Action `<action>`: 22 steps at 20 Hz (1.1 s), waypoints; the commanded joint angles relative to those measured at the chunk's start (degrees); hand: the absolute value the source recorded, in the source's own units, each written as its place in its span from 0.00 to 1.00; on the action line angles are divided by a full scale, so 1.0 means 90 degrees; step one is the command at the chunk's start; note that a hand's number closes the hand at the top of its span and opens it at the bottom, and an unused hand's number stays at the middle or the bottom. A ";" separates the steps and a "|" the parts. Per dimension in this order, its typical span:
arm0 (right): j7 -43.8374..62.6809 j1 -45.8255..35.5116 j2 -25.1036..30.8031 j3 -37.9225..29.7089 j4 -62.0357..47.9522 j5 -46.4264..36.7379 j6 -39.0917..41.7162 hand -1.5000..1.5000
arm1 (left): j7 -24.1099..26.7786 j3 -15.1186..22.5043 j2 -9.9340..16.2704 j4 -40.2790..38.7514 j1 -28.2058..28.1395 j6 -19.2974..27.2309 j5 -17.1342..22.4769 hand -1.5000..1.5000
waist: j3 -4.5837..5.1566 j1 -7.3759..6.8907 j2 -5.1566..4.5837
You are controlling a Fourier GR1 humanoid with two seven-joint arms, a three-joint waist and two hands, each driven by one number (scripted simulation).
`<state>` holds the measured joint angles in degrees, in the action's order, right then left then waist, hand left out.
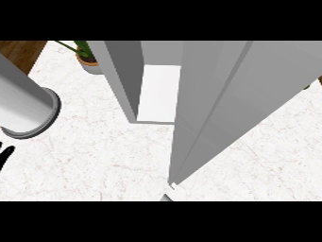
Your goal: Pick up the wine, place it into the cabinet and close the cabinet
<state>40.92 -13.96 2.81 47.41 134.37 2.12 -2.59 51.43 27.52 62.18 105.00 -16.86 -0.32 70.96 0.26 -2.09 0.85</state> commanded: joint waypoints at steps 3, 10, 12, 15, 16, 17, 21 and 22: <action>-0.0446 -0.1342 -0.0286 0.0990 -0.0928 -0.0490 -0.1399 1.00 | 0.0150 -0.0375 0.0299 -0.0316 -0.0389 -0.0663 0.0074 0.00 | 0.0001 -0.0059 -0.0028; -0.0552 -0.2221 -0.0262 0.0453 -0.1175 -0.0525 -0.2530 1.00 | 0.0298 -0.0899 0.0695 -0.0586 -0.0802 -0.1455 0.0282 0.00 | -0.0004 -0.0165 -0.0043; -0.0563 -0.2551 -0.0259 -0.0069 -0.1550 -0.0236 -0.2536 1.00 | 0.0389 -0.0947 0.0630 -0.1046 -0.0788 -0.1831 0.0135 0.00 | 0.0012 -0.0210 -0.0107; -0.0511 -0.3103 -0.0272 -0.0447 -0.2027 -0.0176 -0.2874 1.00 | 0.0344 -0.1163 0.0682 -0.0996 -0.0933 -0.2003 0.0274 0.00 | -0.0005 -0.0138 -0.0092; -0.0605 -0.3407 -0.0280 -0.0496 -0.2418 -0.0267 -0.3119 1.00 | 0.0313 -0.1149 0.0697 -0.1022 -0.1011 -0.2056 0.0277 0.00 | 0.0003 -0.0247 -0.0090; -0.0525 -0.3811 -0.0287 -0.0795 -0.2643 0.0015 -0.3096 1.00 | 0.0265 -0.1135 0.0620 -0.1081 -0.0933 -0.2166 0.0234 0.00 | 0.0001 -0.0192 -0.0109; -0.0990 -0.4723 -0.0303 -0.1838 -0.3906 0.0817 -0.2587 1.00 | 0.0201 -0.1508 0.0807 -0.1173 -0.1044 -0.2366 0.0214 0.00 | -0.0016 -0.0228 -0.0148; -0.1146 -0.4653 -0.0305 -0.1918 -0.4006 0.0960 -0.2429 1.00 | 0.0379 -0.1613 0.0783 -0.1483 -0.1435 -0.2782 0.0192 0.00 | -0.0019 -0.0227 -0.0122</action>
<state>34.16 -50.20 1.07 35.93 106.79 6.16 -26.43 51.79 15.16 68.89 94.72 -26.79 -17.70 73.08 0.17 -3.95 -0.14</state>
